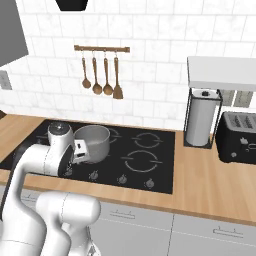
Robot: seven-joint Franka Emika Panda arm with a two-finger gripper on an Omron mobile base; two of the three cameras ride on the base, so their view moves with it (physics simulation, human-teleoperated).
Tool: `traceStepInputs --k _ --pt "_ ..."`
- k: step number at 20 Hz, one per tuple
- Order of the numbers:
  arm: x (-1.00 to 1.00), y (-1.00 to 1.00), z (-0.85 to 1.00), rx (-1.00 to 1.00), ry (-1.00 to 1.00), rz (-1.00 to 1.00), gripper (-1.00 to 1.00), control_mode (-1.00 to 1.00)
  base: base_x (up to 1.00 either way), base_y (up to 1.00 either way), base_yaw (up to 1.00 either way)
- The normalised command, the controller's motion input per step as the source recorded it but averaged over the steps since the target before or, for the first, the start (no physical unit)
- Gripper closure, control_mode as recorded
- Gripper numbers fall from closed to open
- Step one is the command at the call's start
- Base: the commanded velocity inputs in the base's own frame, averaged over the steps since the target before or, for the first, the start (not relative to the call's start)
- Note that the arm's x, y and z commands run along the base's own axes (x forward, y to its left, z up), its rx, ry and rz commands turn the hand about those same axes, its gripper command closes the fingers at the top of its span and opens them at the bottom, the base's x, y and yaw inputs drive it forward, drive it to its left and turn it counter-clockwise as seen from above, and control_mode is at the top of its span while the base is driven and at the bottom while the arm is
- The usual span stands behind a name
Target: Turn off the front center burner of the stove.
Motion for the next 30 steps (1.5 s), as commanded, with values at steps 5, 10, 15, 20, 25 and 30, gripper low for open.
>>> traceStepInputs --k 5,10,15,20,25,30 --pt "0.00 0.13 -0.32 0.00 0.00 0.00 -1.00 -1.00 0.00 0.00 0.00" --pt "0.00 0.20 -0.34 0.00 0.00 0.00 -1.00 -1.00 0.00 0.00 0.00" --pt "0.00 0.14 -0.21 0.00 0.00 0.00 -1.00 -1.00 0.00 0.00 0.00" --pt "0.00 0.07 -0.18 0.00 0.00 0.00 -1.00 -1.00 0.00 0.00 0.00" --pt "0.00 0.00 -0.25 0.00 0.00 0.00 -1.00 -1.00 0.00 0.00 0.00" --pt "0.00 0.00 -0.25 0.00 -0.01 0.00 -1.00 -1.00 0.00 0.00 0.00"
